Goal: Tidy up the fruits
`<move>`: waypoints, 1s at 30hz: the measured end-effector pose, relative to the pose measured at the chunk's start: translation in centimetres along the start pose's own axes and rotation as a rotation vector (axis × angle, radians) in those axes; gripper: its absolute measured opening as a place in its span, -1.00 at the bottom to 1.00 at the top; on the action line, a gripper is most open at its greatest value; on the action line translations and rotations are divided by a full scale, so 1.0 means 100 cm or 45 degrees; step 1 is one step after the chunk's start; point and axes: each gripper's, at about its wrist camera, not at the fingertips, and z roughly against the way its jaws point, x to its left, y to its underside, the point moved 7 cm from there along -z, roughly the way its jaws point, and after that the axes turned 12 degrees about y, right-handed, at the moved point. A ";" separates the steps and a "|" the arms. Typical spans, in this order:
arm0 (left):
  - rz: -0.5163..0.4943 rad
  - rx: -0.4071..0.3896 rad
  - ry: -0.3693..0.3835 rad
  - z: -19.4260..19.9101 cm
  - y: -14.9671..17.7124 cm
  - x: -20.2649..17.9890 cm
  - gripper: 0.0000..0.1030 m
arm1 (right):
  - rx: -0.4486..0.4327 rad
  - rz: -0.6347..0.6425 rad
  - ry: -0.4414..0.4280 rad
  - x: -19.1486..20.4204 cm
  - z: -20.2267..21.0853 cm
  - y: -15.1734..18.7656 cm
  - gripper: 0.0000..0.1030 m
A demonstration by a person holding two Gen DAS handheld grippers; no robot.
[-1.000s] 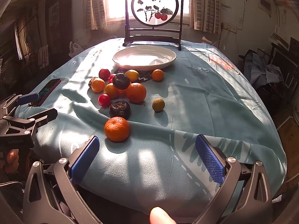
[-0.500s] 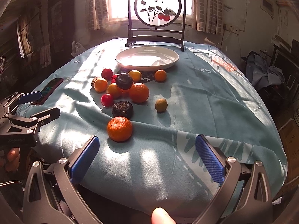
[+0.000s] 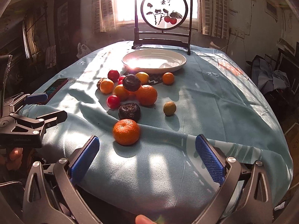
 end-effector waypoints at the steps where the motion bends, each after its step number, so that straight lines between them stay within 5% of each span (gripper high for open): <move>1: 0.008 0.008 -0.002 -0.002 0.001 0.003 0.96 | 0.000 -0.002 0.002 0.001 -0.003 0.000 0.97; 15: 0.090 0.064 0.020 -0.026 0.008 0.029 0.96 | 0.084 0.070 -0.074 0.036 -0.055 0.002 0.53; 22: 0.132 0.074 0.054 -0.040 0.004 0.043 0.96 | 0.105 0.106 -0.134 0.044 -0.064 0.009 -0.13; 28: 0.095 0.071 0.199 -0.054 -0.014 0.028 0.89 | 0.065 -0.068 -0.239 0.024 -0.059 0.002 -0.14; 30: 0.049 0.078 0.249 -0.062 -0.023 0.016 0.73 | 0.066 -0.104 -0.253 0.018 -0.059 0.002 -0.14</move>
